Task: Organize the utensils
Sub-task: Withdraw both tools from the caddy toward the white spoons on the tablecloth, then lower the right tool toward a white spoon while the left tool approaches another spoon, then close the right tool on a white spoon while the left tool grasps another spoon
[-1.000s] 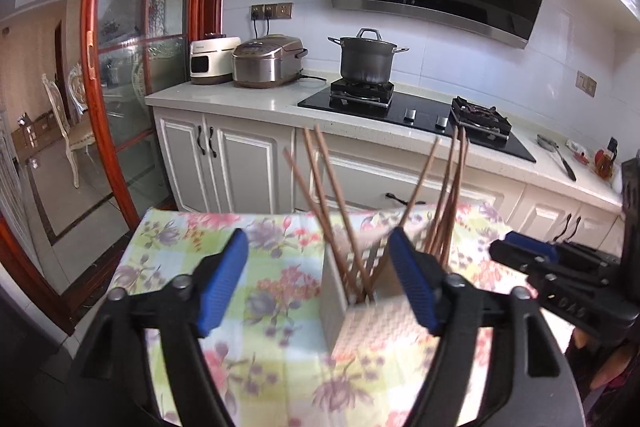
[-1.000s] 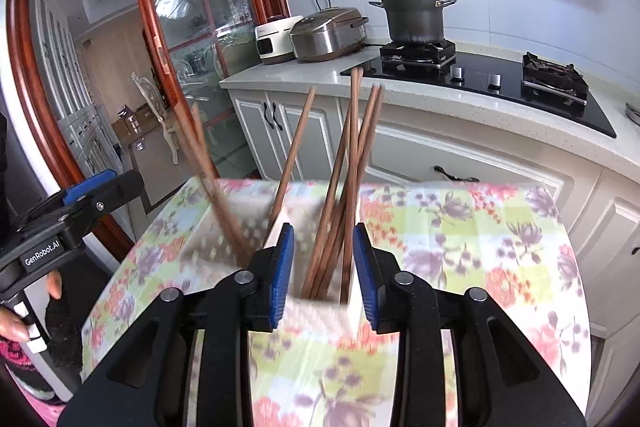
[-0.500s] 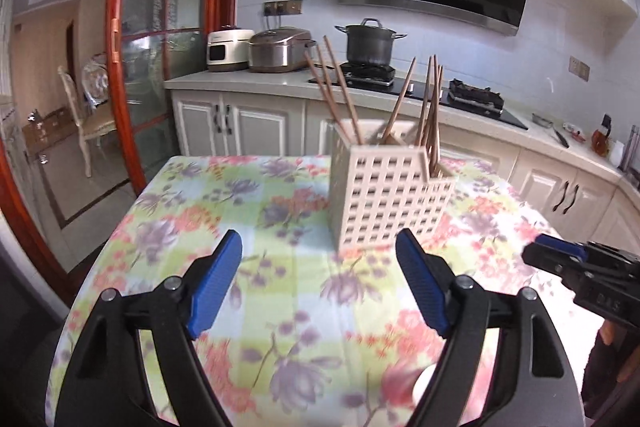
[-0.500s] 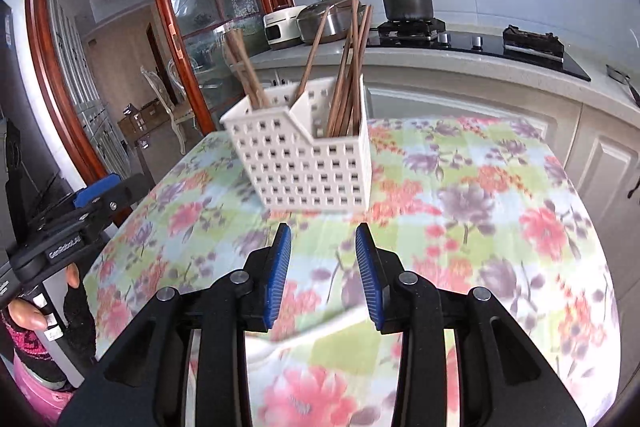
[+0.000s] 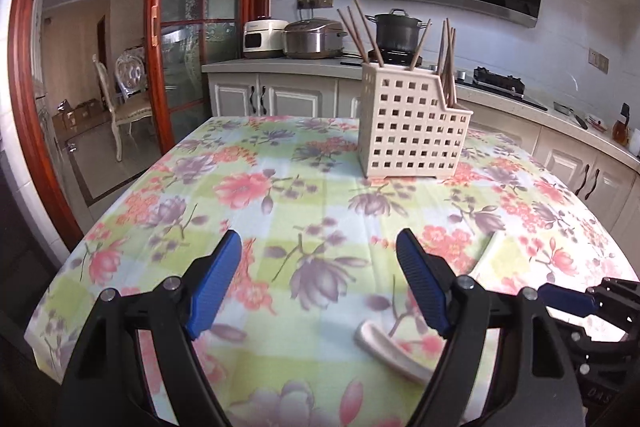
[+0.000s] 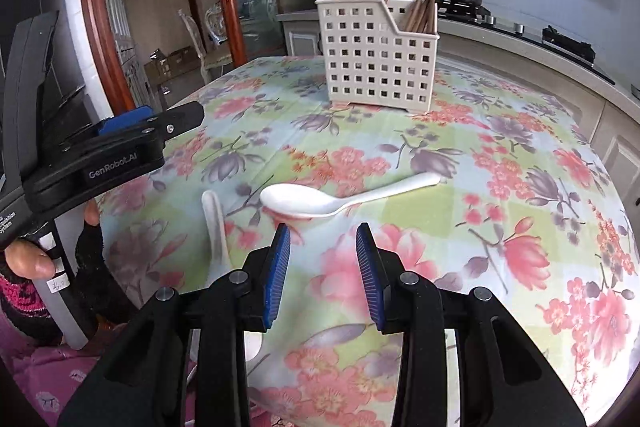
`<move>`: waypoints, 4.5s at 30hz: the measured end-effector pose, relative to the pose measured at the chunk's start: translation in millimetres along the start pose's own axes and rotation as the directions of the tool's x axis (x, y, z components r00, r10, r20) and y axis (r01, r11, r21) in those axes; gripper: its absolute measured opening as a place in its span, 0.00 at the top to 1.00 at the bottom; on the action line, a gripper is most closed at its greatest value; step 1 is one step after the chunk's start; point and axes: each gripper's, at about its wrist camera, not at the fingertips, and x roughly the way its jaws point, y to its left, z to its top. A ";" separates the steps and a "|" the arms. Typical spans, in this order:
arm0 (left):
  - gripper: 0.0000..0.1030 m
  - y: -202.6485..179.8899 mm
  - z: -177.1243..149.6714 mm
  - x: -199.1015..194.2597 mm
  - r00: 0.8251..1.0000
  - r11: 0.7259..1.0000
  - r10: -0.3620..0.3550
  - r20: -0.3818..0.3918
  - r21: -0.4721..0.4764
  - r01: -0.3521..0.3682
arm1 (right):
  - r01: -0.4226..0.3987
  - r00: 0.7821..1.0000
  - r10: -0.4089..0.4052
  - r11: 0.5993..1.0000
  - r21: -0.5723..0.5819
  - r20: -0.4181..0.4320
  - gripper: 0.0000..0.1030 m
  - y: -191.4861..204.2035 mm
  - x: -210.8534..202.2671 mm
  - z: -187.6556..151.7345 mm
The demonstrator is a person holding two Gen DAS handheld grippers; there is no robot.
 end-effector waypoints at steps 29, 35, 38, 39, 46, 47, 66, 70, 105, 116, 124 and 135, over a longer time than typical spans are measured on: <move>0.20 3.5 -13.0 -13.8 1.000 0.999 0.018 0.007 0.036 -0.018 | 0.045 0.995 -0.059 0.986 -0.163 -0.084 0.63 28.8 27.8 -4.7; 0.20 -9.8 -12.5 0.4 0.999 0.996 -0.017 -0.042 0.083 0.021 | 0.058 0.995 -0.066 0.994 -0.093 -0.080 0.60 8.3 44.5 9.7; 0.20 -13.3 -10.5 10.2 0.997 0.996 -0.035 -0.072 0.081 0.041 | 0.046 0.992 -0.054 0.996 -0.076 -0.111 0.56 2.0 55.5 18.4; 0.20 -13.9 -9.7 12.3 0.997 0.996 -0.038 -0.075 0.081 0.044 | 0.026 0.990 -0.035 0.998 -0.062 -0.135 0.55 -0.2 59.4 21.7; 0.20 -21.3 -6.5 24.7 0.994 0.995 -0.045 -0.099 0.087 0.054 | 0.086 0.990 -0.093 0.994 -0.074 -0.102 0.53 -10.0 66.8 47.3; 0.20 -22.0 -6.2 26.2 0.994 0.995 -0.044 -0.101 0.088 0.053 | 0.097 0.990 -0.104 0.993 -0.074 -0.095 0.53 -12.5 67.9 51.0; 0.20 -41.0 -4.6 34.1 0.989 0.987 -0.062 -0.134 0.136 0.080 | 0.151 0.975 -0.166 0.983 -0.106 -0.145 0.53 -54.1 62.6 40.8; 0.20 -39.9 -1.9 37.4 0.989 0.989 -0.058 -0.135 0.128 0.076 | 0.129 0.973 -0.162 0.974 -0.188 -0.167 0.52 -40.5 73.2 43.9; 0.20 -50.4 -3.7 45.9 0.984 0.981 -0.080 -0.156 0.160 0.105 | 0.061 0.981 -0.078 0.993 -0.096 -0.178 0.55 -37.0 31.0 24.4; 0.20 -44.0 -1.0 40.9 0.990 0.988 -0.066 -0.123 0.132 0.082 | 0.139 0.971 -0.154 0.986 -0.093 -0.183 0.55 -28.9 64.7 30.1; 0.20 -39.4 2.3 46.0 0.992 0.990 -0.023 -0.123 0.132 0.039 | 0.142 0.970 -0.141 0.990 -0.010 -0.196 0.56 -38.6 111.9 70.2; 0.20 -33.3 18.2 64.8 0.989 0.991 -0.021 -0.148 0.125 0.040 | 0.138 0.982 -0.141 0.990 -0.034 -0.129 0.58 -49.3 115.9 105.8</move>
